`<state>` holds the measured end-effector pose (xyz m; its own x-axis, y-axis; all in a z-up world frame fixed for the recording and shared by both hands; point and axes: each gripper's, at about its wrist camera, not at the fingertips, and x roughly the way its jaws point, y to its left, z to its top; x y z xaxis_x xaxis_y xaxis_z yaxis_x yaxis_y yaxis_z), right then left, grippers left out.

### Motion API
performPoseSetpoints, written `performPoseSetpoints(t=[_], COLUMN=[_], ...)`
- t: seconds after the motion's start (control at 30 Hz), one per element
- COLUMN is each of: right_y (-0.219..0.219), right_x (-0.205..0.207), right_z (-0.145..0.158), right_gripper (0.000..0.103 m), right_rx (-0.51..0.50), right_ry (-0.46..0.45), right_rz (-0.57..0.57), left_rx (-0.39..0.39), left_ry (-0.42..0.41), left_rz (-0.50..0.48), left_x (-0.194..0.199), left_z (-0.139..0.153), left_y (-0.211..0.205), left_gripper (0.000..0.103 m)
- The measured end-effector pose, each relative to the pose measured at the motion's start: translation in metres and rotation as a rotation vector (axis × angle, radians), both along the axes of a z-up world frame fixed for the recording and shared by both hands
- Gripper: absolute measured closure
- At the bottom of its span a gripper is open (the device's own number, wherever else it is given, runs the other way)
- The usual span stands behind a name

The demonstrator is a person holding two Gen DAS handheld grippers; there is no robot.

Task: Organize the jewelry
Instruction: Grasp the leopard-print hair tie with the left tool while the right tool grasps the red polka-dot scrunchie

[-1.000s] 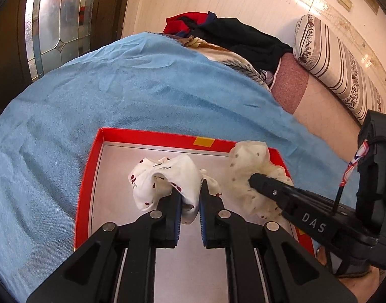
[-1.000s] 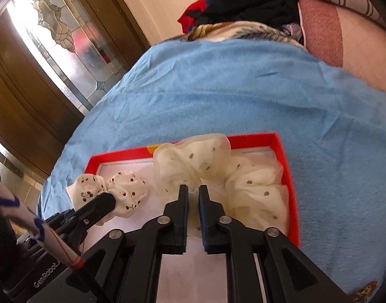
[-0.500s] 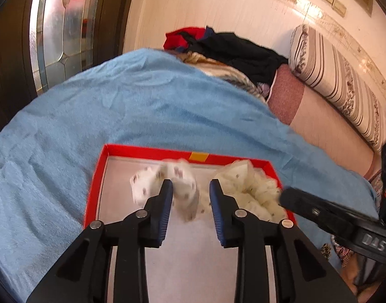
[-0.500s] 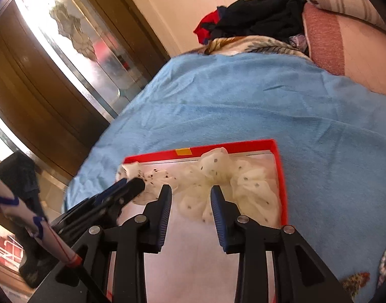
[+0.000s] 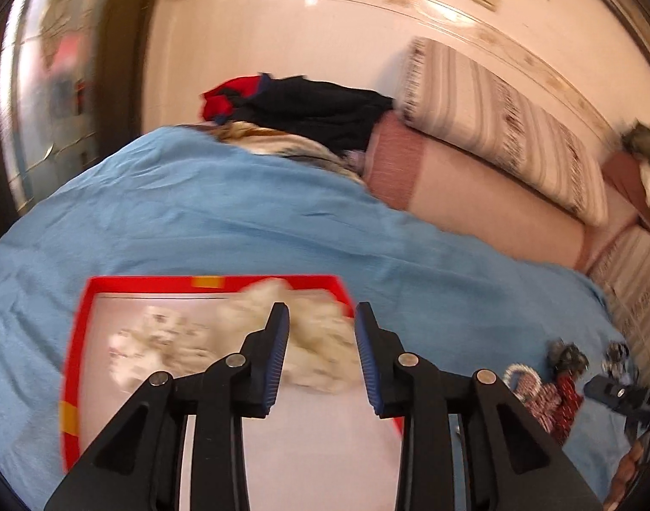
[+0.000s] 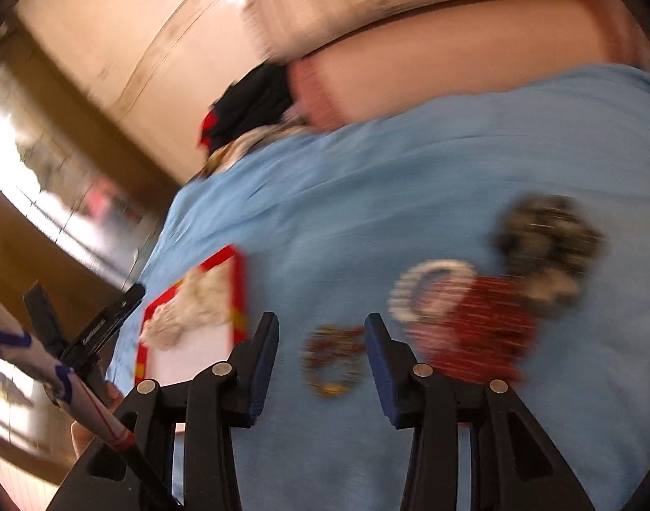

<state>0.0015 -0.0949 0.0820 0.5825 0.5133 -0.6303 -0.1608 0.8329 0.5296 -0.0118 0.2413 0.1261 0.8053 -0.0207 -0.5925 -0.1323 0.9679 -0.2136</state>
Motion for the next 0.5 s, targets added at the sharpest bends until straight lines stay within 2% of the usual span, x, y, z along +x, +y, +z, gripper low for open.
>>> performPoseSetpoints(t=[0.1, 0.23, 0.3, 0.37, 0.43, 0.5], right_y=[-0.039, -0.064, -0.072, -0.078, -0.078, -0.083], right_x=[-0.015, -0.023, -0.024, -0.024, -0.019, -0.017], right_z=[-0.004, -0.02, -0.028, -0.034, -0.042, -0.041], right_gripper=[0.058, 0.056, 0.056, 0.056, 0.057, 0.058], right_rx=[0.014, 0.061, 0.097, 0.052, 0.055, 0.079], right_ry=[-0.001, 0.005, -0.007, -0.04, -0.011, -0.021], right_rz=[-0.058, -0.073, -0.051, -0.071, -0.05, -0.039], left_rx=[-0.004, -0.062, -0.093, -0.111, -0.109, -0.096], left_ry=[0.009, 0.062, 0.11, 0.159, 0.21, 0.248], left_rz=[-0.082, -0.194, -0.256, -0.305, -0.349, -0.384], left_x=[0.003, 0.004, 0.002, -0.001, -0.005, -0.007], left_z=[-0.003, -0.014, -0.022, -0.032, -0.044, -0.056], left_y=[-0.035, -0.072, -0.091, -0.106, -0.121, -0.136], left_gripper=[0.071, 0.071, 0.071, 0.071, 0.071, 0.071])
